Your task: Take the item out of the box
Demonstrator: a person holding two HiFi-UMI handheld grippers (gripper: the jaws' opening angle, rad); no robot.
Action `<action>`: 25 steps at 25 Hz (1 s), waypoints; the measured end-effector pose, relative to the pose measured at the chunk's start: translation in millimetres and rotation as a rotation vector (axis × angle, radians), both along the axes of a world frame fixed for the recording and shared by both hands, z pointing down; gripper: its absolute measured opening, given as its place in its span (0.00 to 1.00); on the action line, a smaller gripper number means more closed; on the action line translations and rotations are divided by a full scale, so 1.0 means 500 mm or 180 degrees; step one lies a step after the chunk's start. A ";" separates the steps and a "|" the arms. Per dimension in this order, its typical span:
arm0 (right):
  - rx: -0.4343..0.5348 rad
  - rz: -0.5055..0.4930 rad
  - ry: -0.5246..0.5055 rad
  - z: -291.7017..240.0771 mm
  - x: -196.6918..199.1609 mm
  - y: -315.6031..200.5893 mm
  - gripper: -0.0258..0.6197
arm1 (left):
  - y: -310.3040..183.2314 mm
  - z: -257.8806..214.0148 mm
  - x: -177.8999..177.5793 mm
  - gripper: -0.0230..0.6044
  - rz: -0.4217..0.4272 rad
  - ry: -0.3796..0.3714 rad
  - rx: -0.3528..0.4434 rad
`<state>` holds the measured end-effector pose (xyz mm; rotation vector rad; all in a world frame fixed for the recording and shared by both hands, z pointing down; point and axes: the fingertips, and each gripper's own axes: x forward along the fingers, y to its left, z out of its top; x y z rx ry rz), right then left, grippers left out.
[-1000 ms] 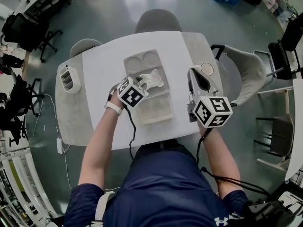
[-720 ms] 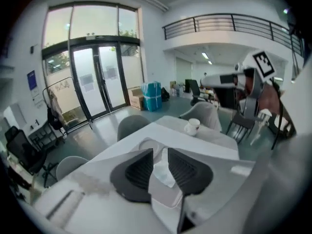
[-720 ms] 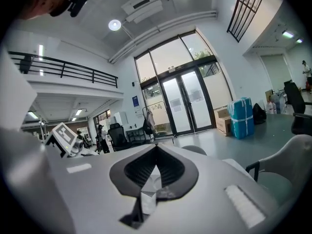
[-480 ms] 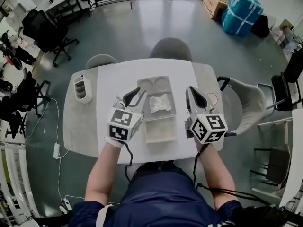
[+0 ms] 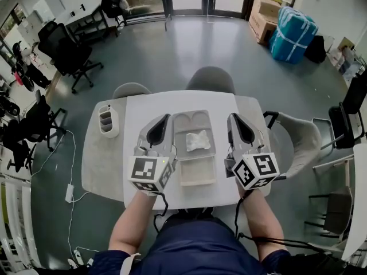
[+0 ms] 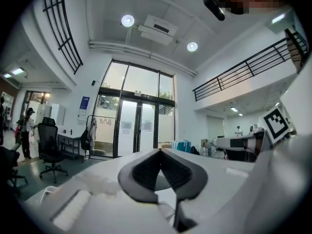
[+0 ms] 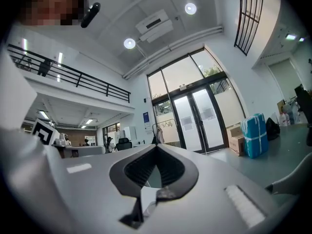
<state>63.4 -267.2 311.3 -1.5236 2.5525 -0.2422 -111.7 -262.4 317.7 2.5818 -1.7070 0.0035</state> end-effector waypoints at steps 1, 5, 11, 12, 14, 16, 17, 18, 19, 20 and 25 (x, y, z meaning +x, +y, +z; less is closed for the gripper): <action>0.0041 -0.0005 0.0026 -0.007 -0.002 0.003 0.04 | 0.001 -0.004 0.000 0.04 0.0005 0.0010 0.0014; 0.0191 0.0036 0.0202 -0.026 -0.004 0.006 0.04 | -0.001 -0.030 0.000 0.04 0.0010 -0.0051 0.0106; 0.0232 0.0062 0.0157 -0.054 0.005 0.001 0.04 | -0.011 -0.059 -0.016 0.04 -0.0027 0.0016 0.0146; 0.0238 0.0058 0.0158 -0.057 0.006 0.003 0.04 | -0.009 -0.058 -0.019 0.04 -0.0026 0.0035 0.0131; 0.0249 0.0059 0.0170 -0.062 0.008 0.007 0.04 | -0.004 -0.056 -0.024 0.04 -0.0025 0.0041 0.0116; 0.0260 0.0073 0.0174 -0.068 0.011 0.007 0.04 | 0.000 -0.060 -0.030 0.04 -0.0038 0.0055 0.0124; 0.0266 0.0081 0.0174 -0.073 0.013 0.006 0.04 | 0.002 -0.064 -0.031 0.04 -0.0043 0.0067 0.0133; 0.0279 0.0085 0.0175 -0.079 0.014 0.005 0.04 | 0.004 -0.067 -0.032 0.04 -0.0045 0.0078 0.0142; 0.0303 0.0082 0.0178 -0.086 0.013 0.004 0.04 | 0.005 -0.070 -0.030 0.04 -0.0040 0.0085 0.0145; 0.0337 0.0071 0.0182 -0.094 0.009 0.004 0.04 | 0.006 -0.070 -0.027 0.04 -0.0027 0.0088 0.0141; 0.0469 -0.0045 0.0146 -0.119 -0.014 0.009 0.04 | 0.012 -0.073 -0.010 0.04 0.0040 0.0056 0.0148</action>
